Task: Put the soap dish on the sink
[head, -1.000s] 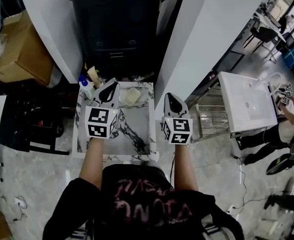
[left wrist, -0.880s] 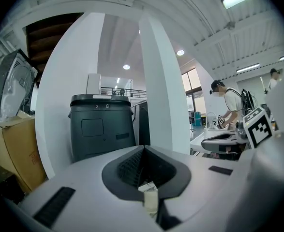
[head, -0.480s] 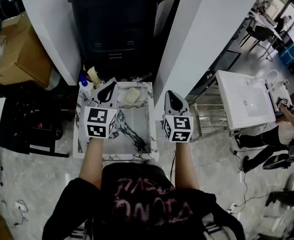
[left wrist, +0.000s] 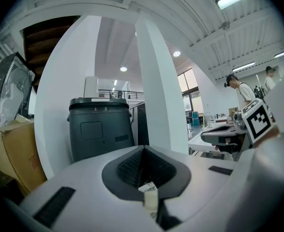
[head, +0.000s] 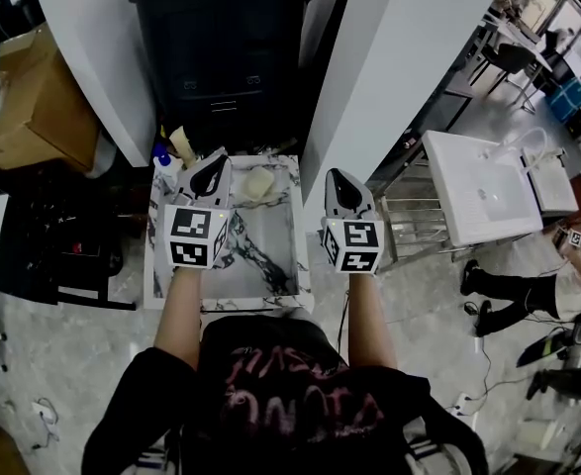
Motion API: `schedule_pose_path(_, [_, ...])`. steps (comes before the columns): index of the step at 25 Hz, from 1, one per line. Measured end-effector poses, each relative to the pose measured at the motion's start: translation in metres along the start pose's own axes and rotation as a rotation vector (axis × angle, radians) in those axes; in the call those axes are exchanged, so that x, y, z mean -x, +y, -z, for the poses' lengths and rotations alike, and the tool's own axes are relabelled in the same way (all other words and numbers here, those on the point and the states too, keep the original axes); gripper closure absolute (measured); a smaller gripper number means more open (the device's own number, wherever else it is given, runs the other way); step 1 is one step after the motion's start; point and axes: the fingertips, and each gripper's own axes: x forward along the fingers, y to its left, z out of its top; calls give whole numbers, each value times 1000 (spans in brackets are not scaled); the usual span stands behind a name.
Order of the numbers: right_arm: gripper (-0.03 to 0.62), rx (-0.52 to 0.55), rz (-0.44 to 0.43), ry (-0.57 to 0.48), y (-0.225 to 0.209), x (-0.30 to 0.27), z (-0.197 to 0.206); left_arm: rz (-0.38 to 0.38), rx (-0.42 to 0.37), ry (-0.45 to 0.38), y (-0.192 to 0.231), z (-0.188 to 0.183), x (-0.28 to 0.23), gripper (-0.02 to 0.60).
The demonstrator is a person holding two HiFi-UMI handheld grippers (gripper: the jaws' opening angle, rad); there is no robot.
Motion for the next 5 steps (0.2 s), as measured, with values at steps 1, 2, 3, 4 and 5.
schedule_pose_path(1, [584, 1, 0, -1, 0, 0, 0, 2, -1, -1, 0, 0, 0, 568])
schedule_pose_path(2, [585, 1, 0, 0, 1, 1, 0, 4, -3, -1, -1, 0, 1, 568])
schedule_pose_path(3, [585, 1, 0, 0, 1, 1, 0, 6, -4, -1, -1, 1, 1, 568])
schedule_pose_path(4, [585, 0, 0, 0, 2, 1, 0, 7, -5, -1, -1, 1, 2, 568])
schedule_pose_path(5, [585, 0, 0, -1, 3, 1, 0, 8, -6, -1, -1, 1, 2, 568])
